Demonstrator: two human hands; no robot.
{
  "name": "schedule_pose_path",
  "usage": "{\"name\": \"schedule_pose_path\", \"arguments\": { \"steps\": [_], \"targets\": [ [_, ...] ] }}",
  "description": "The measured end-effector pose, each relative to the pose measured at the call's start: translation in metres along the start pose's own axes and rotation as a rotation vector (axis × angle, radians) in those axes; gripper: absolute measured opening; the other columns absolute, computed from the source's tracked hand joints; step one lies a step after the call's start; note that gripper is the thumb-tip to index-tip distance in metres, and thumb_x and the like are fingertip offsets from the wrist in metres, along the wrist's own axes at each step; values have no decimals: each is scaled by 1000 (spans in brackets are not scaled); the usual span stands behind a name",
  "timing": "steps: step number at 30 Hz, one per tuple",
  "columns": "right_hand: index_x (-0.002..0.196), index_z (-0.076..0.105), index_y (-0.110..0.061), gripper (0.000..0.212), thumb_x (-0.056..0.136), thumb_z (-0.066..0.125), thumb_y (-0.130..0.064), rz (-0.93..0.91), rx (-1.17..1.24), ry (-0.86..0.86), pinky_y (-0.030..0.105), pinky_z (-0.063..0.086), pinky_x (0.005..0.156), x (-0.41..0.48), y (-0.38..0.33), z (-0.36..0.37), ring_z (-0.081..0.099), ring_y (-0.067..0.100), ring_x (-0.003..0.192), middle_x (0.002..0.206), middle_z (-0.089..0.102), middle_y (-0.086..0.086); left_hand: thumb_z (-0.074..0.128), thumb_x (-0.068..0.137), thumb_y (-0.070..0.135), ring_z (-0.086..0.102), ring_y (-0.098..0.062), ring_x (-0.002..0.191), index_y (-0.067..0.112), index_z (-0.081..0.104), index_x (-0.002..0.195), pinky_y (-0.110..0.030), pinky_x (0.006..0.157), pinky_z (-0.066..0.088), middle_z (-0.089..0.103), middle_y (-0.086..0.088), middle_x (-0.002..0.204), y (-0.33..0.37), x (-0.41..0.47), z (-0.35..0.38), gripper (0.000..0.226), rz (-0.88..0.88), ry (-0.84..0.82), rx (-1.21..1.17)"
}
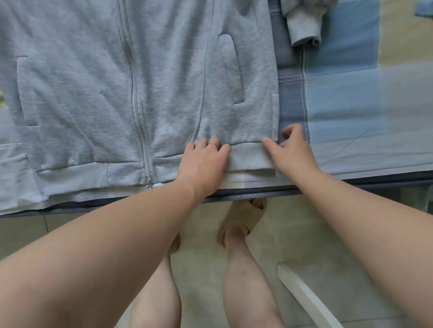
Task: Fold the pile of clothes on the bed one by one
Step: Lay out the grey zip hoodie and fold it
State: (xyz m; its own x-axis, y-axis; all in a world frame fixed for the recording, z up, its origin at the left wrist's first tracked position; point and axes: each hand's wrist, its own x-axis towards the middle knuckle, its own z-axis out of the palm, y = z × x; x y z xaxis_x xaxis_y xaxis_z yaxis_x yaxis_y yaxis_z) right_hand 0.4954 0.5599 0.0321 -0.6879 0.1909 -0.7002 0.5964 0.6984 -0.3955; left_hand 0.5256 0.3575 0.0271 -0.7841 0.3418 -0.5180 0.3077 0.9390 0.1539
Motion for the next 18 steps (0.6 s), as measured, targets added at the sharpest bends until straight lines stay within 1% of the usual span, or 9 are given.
{"name": "schedule_pose_path", "arguments": {
  "steps": [2, 4, 6, 8, 9, 11, 13, 16, 18],
  "targets": [
    [111, 56, -11, 37, 94, 64, -43, 14, -52, -43, 31, 36, 73, 11, -3, 3, 56, 24, 92, 100, 61, 1, 50, 94, 17, 48, -32, 108, 19, 49, 119, -40, 79, 27, 53, -7, 124, 1, 3, 1, 25, -1, -44, 6],
    [94, 64, -10, 24, 96, 63, -35, 22, -80, -84, 31, 36, 67, 19, 0, 1, 58, 27, 90, 90, 62, 2, 46, 96, 13, 48, -31, 108, 19, 52, 117, -40, 84, 31, 56, -5, 122, 4, 5, 0, 23, 1, -88, 20],
    [73, 54, -15, 30, 97, 61, -31, 106, -53, -85, 31, 34, 60, 22, 6, -2, 54, 27, 85, 75, 54, 0, 47, 93, 10, 47, -31, 108, 19, 54, 114, -41, 88, 33, 57, -4, 120, 9, 7, -3, 24, -6, -128, 23],
    [66, 44, -19, 38, 98, 61, -31, 188, -29, -74, 30, 35, 65, 22, 9, -3, 52, 27, 85, 70, 47, -2, 48, 91, 9, 47, -31, 108, 20, 55, 114, -42, 91, 34, 58, -4, 120, 15, 10, -10, 27, -8, -181, 16],
    [66, 45, -18, 37, 98, 61, -31, 206, -23, -79, 31, 38, 69, 20, 8, -3, 54, 28, 85, 70, 49, 0, 48, 91, 8, 47, -30, 109, 20, 56, 114, -42, 91, 34, 58, -4, 119, 16, 12, -14, 27, -8, -210, 17],
    [70, 54, -12, 32, 97, 60, -28, 226, -10, -121, 37, 49, 68, 15, 0, -3, 61, 32, 78, 72, 60, 8, 47, 94, 9, 47, -30, 110, 21, 57, 116, -41, 91, 33, 57, -4, 120, 15, 14, -21, 27, -3, -279, 14],
    [84, 64, -1, 31, 98, 57, -28, 241, -5, -208, 44, 57, 71, 9, -7, -14, 66, 36, 72, 84, 70, 20, 46, 99, 16, 48, -30, 112, 23, 59, 118, -42, 94, 33, 57, -5, 122, 11, 14, -31, 24, 3, -359, -24],
    [111, 63, 6, 47, 99, 54, -39, 240, 39, -214, 39, 50, 73, 2, -14, -47, 64, 30, 80, 109, 70, 25, 46, 103, 34, 48, -30, 120, 25, 55, 127, -44, 99, 35, 56, -3, 132, 6, 13, -56, 27, -13, -347, -146],
    [113, 63, -3, 40, 100, 54, -40, 236, 100, -157, 36, 46, 77, 2, -23, -75, 60, 26, 87, 111, 70, 18, 46, 103, 38, 46, -29, 125, 25, 51, 133, -44, 100, 36, 54, -2, 136, 5, 17, -79, 33, -35, -272, -200]
  ]
}}
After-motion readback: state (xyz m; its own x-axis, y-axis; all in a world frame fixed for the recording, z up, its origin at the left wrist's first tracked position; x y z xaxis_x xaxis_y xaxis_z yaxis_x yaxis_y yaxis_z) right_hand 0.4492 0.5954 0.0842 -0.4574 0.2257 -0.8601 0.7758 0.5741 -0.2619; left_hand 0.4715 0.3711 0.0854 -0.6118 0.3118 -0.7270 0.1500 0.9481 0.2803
